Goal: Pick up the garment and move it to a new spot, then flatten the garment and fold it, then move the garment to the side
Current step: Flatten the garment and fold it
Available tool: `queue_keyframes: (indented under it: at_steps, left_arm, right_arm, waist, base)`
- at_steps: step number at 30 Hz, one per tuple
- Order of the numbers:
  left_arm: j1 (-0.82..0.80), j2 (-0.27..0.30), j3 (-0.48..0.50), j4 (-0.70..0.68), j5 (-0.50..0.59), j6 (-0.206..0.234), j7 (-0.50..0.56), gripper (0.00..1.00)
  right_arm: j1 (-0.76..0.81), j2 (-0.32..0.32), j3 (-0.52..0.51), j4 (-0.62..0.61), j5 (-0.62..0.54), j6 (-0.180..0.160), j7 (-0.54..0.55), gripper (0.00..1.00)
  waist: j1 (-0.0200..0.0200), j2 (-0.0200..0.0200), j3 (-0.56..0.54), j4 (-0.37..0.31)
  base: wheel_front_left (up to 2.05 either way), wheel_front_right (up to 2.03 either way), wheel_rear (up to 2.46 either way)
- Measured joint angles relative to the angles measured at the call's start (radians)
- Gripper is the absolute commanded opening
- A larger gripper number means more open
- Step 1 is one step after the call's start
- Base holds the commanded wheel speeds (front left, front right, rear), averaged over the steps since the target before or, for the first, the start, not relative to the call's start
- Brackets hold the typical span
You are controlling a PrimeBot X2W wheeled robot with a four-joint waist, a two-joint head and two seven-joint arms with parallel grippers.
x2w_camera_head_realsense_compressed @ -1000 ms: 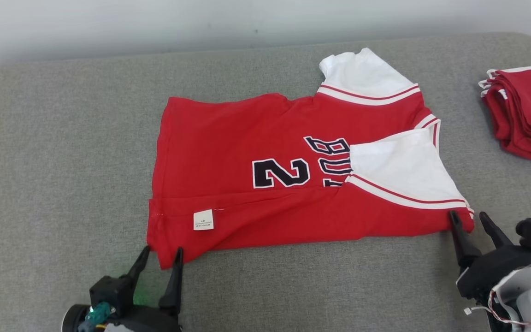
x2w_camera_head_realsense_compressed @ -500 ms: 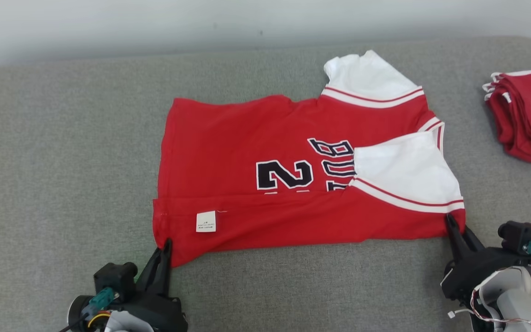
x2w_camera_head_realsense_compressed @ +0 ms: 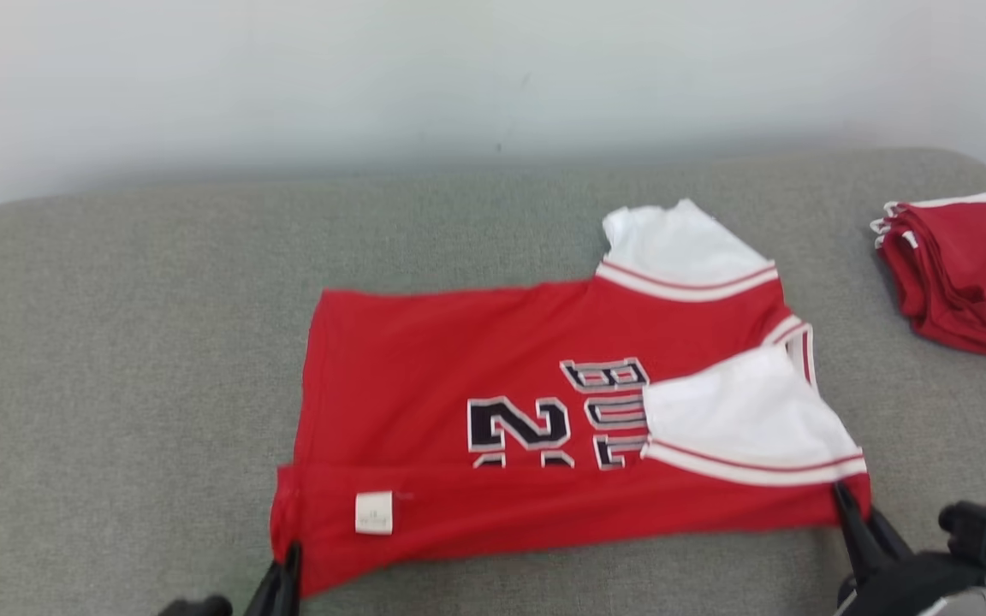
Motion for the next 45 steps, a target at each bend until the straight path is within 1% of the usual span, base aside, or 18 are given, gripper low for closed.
queue_keyframes:
  at_steps: [6,7,9,10,11,12,16,20,26,30,32,38,45]
  left_arm:
    - [0.098,-0.006,-0.012,-0.060,-0.006,0.016,0.009,0.00]
    - [0.113,-0.010,-0.017,-0.067,-0.009,0.021,0.011,0.00]
    - [0.123,-0.012,-0.021,-0.069,-0.010,0.022,0.014,0.00]
    - [0.124,-0.014,-0.023,-0.068,-0.012,0.023,0.014,0.20]
    - [0.123,-0.015,-0.024,-0.067,-0.013,0.024,0.014,0.85]
    - [0.123,-0.016,-0.023,-0.067,-0.013,0.026,0.013,1.00]
    - [0.116,-0.011,-0.005,-0.072,-0.013,0.036,0.009,1.00]
    - [0.101,-0.002,0.022,-0.104,-0.006,0.049,0.004,1.00]
    - [0.082,0.004,0.075,-0.211,0.040,0.075,0.000,1.00]
    - [0.081,0.004,0.103,-0.267,0.068,0.080,0.000,1.00]
    - [0.080,0.002,0.122,-0.298,0.089,0.079,0.000,1.00]
    - [0.075,-0.001,0.163,-0.336,0.120,0.070,0.000,1.00]
    - [0.085,-0.009,0.201,-0.343,0.135,0.046,0.000,1.00]
  right_arm:
    - [0.142,0.001,-0.056,-0.118,-0.007,0.000,0.071,0.00]
    - [0.183,0.012,-0.087,-0.155,-0.012,0.000,0.089,0.00]
    - [0.210,0.030,-0.114,-0.183,-0.022,0.000,0.110,0.00]
    - [0.222,0.040,-0.127,-0.196,-0.030,0.000,0.113,0.22]
    - [0.229,0.048,-0.138,-0.207,-0.037,0.000,0.117,0.86]
    - [0.233,0.055,-0.151,-0.220,-0.043,0.000,0.122,1.00]
    - [0.239,0.077,-0.190,-0.277,-0.084,0.000,0.118,1.00]
    - [0.220,0.094,-0.213,-0.335,-0.126,0.000,0.086,1.00]
    - [0.187,0.124,-0.212,-0.396,-0.181,0.000,0.019,1.00]
    - [0.170,0.140,-0.197,-0.414,-0.196,0.000,-0.018,1.00]
    - [0.158,0.153,-0.186,-0.418,-0.193,0.000,-0.039,1.00]
    - [0.142,0.157,-0.157,-0.416,-0.204,0.000,-0.082,1.00]
    - [0.147,0.165,-0.176,-0.420,-0.263,0.000,-0.107,1.00]
  waist:
    - [-0.0001,-0.0001,-0.027,0.009]
    - [-0.0001,0.0000,-0.029,0.013]
    - [-0.0001,-0.0001,-0.030,0.015]
    - [-0.0001,0.0000,-0.030,0.015]
    - [0.0000,0.0000,-0.031,0.015]
    - [0.0001,0.0000,-0.031,0.014]
    - [0.0001,-0.0001,-0.038,0.009]
    - [0.0000,0.0000,-0.048,0.000]
    - [0.0000,0.0000,-0.066,-0.014]
    - [0.0000,-0.0001,-0.074,-0.019]
    - [0.0000,0.0000,-0.077,-0.022]
    - [0.0000,-0.0001,-0.075,-0.026]
    - [0.0001,0.0000,-0.074,-0.014]
  base:
    - [0.00,0.00,0.00]
    - [0.00,0.00,0.00]
    - [0.00,0.00,0.00]
    - [0.00,0.00,0.00]
    - [0.00,0.00,0.00]
    - [0.00,0.00,0.00]
    - [0.00,0.00,0.00]
    - [0.00,0.00,0.00]
    - [0.00,0.00,0.00]
    - [0.00,0.00,0.00]
    - [0.00,0.00,0.00]
    - [0.00,0.00,0.00]
    - [0.00,0.00,0.00]
